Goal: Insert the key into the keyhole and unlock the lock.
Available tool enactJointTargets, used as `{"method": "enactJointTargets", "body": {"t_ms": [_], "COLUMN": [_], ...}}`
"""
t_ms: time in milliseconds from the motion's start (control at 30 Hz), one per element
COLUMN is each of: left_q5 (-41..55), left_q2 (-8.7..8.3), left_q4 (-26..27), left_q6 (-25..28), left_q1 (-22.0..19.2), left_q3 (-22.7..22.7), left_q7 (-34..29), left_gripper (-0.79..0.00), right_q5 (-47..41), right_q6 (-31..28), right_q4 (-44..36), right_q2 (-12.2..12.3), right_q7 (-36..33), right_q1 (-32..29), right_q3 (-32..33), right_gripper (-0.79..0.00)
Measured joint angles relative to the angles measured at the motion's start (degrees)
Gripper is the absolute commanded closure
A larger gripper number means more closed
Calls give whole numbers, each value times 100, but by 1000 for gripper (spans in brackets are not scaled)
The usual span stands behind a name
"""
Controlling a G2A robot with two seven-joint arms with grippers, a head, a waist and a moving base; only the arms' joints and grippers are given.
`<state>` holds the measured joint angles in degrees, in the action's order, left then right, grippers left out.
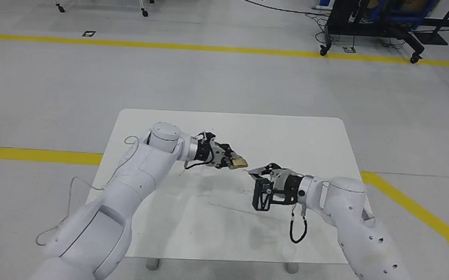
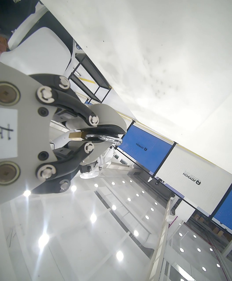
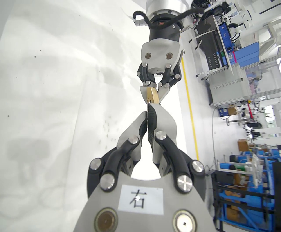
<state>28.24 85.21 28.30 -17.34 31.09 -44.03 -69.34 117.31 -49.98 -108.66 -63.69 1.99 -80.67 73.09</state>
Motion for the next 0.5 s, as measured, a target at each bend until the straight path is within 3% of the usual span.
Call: {"method": "enactJointTargets", "body": {"t_ms": [267, 500], "left_q5": [-68, -95], "left_q2": [58, 97], "left_q4": [-81, -180], "left_q6": [54, 110], "left_q1": [-30, -69], "left_q3": [26, 11], "left_q7": [108, 201], "left_gripper": [0, 0], "right_q5": [1346, 1791], "right_q6": [712, 613], "right_q4": [-348, -378], "right_q2": [68, 79], "right_q7": [-63, -304], "right_q1": [-123, -50], "right_q3": [-384, -672], "right_gripper": [0, 0]}}
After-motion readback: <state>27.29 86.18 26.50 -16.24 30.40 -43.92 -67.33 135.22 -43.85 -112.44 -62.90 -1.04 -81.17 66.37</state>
